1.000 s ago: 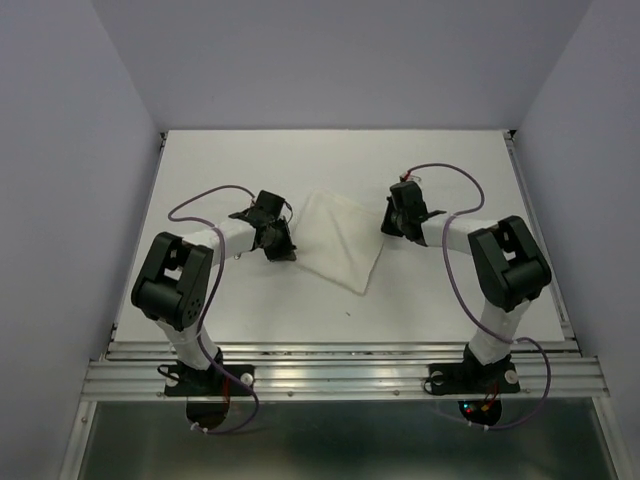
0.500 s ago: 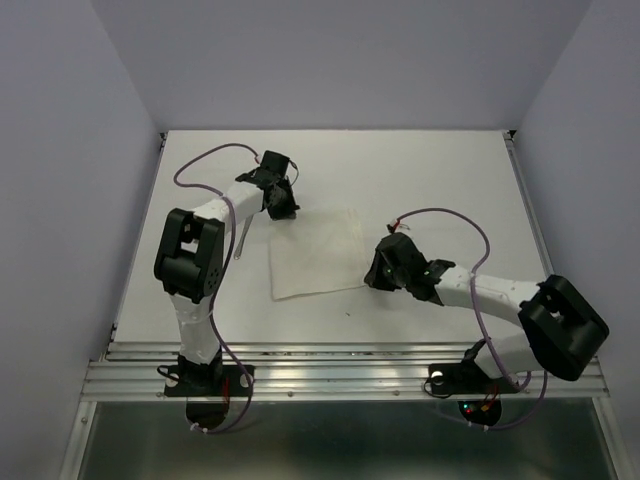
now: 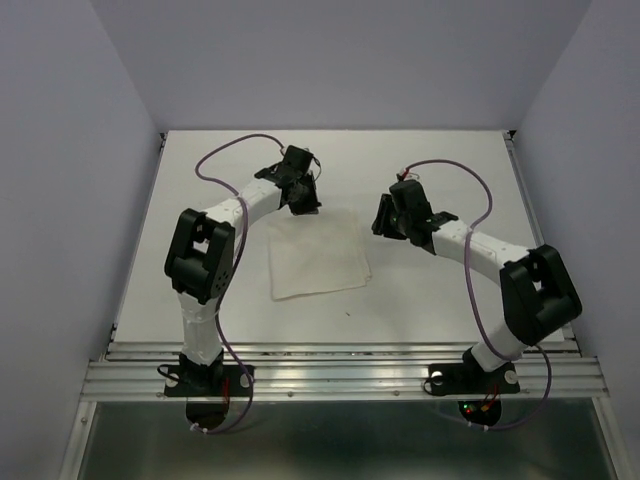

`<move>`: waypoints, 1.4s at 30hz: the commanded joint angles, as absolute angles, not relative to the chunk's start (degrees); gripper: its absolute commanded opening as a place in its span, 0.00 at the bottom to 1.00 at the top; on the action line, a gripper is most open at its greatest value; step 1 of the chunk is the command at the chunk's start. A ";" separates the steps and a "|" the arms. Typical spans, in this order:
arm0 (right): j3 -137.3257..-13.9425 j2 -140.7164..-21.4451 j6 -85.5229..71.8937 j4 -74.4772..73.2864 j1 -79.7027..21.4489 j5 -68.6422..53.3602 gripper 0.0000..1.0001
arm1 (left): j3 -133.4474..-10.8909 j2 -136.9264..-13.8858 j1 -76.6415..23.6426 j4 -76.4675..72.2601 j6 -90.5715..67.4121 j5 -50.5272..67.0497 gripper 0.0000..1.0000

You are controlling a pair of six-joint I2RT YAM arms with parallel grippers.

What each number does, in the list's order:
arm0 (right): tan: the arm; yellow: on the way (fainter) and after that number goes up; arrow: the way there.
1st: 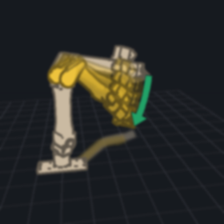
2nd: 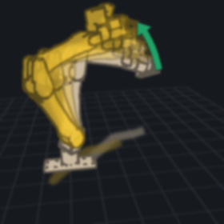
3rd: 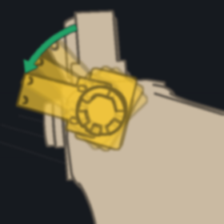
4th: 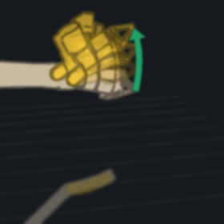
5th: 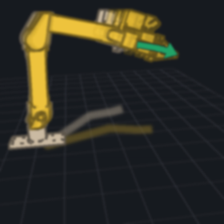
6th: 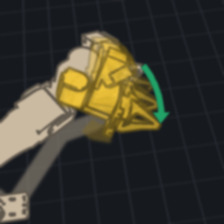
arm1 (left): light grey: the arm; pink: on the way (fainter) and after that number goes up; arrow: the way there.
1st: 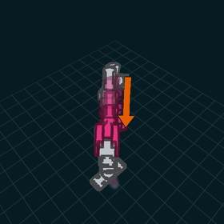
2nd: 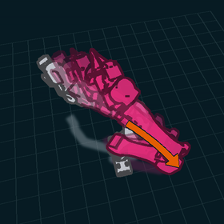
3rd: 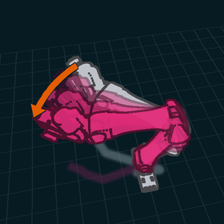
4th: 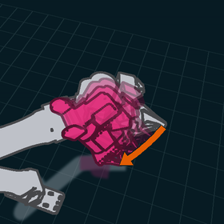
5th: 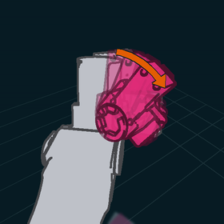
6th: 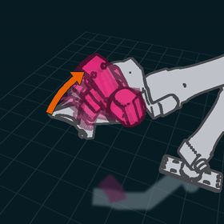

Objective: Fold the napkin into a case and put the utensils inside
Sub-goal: Rotate the lower triangle-folded napkin at the center of the board, then pick up the lower triangle-folded napkin from the center of the board.

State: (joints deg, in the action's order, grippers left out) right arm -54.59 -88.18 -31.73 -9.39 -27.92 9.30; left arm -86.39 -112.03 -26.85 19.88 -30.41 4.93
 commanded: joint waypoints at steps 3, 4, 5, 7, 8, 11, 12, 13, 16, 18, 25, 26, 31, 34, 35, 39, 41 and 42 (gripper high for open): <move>-65.64 -98.42 -26.91 -7.03 -24.35 0.53 0.41 | -88.77 -114.26 -28.56 19.51 -31.99 6.42 0.00; -68.70 -99.74 -26.46 -7.90 -24.35 -1.47 0.41 | -89.03 -114.17 -28.56 19.77 -31.99 6.33 0.00; -69.60 -101.41 -26.19 -7.65 -24.35 -3.76 0.40 | -89.03 -113.82 -28.56 19.78 -31.82 5.81 0.00; -71.18 -103.34 -24.71 -7.29 -24.35 -5.79 0.40 | -88.77 -112.51 -28.48 19.78 -31.73 5.19 0.00; -73.63 -104.66 -24.00 -7.73 -24.35 -6.50 0.41 | -88.68 -112.07 -28.39 19.95 -31.64 4.84 0.00; -77.43 -108.80 -21.45 -9.05 -24.87 -10.54 0.45 | -88.51 -111.18 -27.60 20.65 -31.64 4.66 0.00; -77.95 -109.33 -21.10 -8.88 -25.40 -10.72 0.47 | -88.42 -111.01 -27.51 20.83 -31.64 4.57 0.00; -78.31 -110.21 -20.31 -8.35 -25.40 -11.33 0.48 | -88.24 -110.57 -27.42 21.09 -31.55 4.57 0.00; -80.06 -111.70 -19.52 -7.21 -25.93 -12.39 0.51 | -87.54 -109.34 -26.90 21.36 -31.64 4.66 0.00; -82.08 -113.72 -19.34 -7.21 -25.93 -12.83 0.51 | -86.93 -108.72 -26.81 21.36 -31.73 4.66 0.00; -85.87 -118.30 -18.72 -6.24 -25.93 -15.91 0.51 | -84.99 -106.96 -26.72 21.71 -31.99 4.04 0.00; -86.30 -118.65 -18.72 -6.15 -25.93 -16.00 0.51 | -84.73 -106.79 -26.72 21.53 -31.99 3.96 0.00; -86.66 -120.67 -19.07 -4.84 -25.93 -17.40 0.51 | -83.67 -106.52 -26.72 21.45 -32.17 4.13 0.00; -87.19 -122.16 -19.07 -4.75 -25.93 -17.40 0.50 | -83.32 -106.26 -26.72 21.45 -32.25 4.13 0.00; -87.19 -122.43 -19.07 -4.57 -25.93 -17.32 0.50 | -83.23 -106.17 -26.72 21.45 -32.26 4.04 0.00; -86.57 -122.61 -19.68 -3.43 -25.93 -17.57 0.46 | -82.71 -105.73 -26.72 21.53 -32.26 3.78 0.00; -86.48 -122.70 -19.95 -3.25 -25.93 -17.75 0.40 | -82.44 -105.56 -26.72 21.53 -32.34 3.60 0.00; -86.40 -122.61 -20.04 -3.25 -25.93 -17.84 0.37 | -82.18 -105.47 -26.72 21.53 -32.34 3.60 0.00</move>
State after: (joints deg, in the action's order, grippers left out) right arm -84.73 -122.39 -19.81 -6.39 -25.58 -16.67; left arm -82.91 -109.38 -26.87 21.12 -32.08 4.51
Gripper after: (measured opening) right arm 0.412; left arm 0.017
